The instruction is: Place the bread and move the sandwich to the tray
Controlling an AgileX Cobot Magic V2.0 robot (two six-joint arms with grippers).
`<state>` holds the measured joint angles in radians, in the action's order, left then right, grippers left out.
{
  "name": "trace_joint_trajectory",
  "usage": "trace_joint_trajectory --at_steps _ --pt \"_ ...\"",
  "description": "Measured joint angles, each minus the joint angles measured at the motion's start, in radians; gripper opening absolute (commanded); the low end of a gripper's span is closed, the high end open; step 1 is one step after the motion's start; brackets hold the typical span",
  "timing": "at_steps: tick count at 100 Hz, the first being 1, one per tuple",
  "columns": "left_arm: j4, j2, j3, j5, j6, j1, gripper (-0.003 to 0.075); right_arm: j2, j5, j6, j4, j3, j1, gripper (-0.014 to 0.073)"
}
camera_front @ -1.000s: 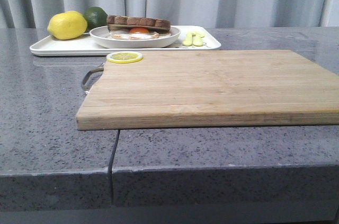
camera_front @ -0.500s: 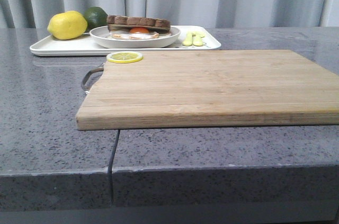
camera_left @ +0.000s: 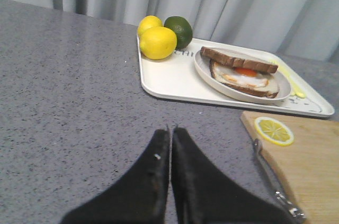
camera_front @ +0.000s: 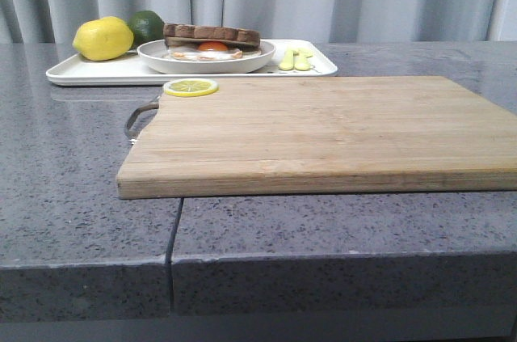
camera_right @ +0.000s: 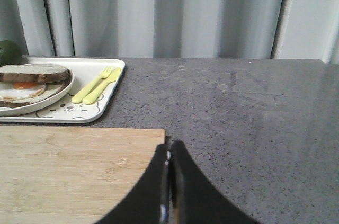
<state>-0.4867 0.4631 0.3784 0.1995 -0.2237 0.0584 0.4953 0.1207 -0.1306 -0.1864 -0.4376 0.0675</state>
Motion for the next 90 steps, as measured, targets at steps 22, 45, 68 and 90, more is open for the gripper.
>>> trace_joint_trajectory --at_steps 22,45,68,90 --pt "0.162 -0.091 -0.137 -0.100 0.000 0.000 -0.0020 0.000 0.000 0.000 0.000 0.000 0.000 -0.0067" --pt "0.393 -0.293 -0.315 -0.166 0.044 0.000 -0.0020 0.000 0.000 0.000 0.000 0.000 0.000 -0.0067" --pt "0.510 -0.443 -0.378 -0.169 0.134 0.000 -0.0020 0.000 0.000 0.000 0.000 0.000 0.000 -0.0067" --pt "0.530 -0.468 -0.378 -0.122 0.144 0.000 -0.0020 0.000 0.000 0.000 0.000 0.000 0.000 -0.0067"
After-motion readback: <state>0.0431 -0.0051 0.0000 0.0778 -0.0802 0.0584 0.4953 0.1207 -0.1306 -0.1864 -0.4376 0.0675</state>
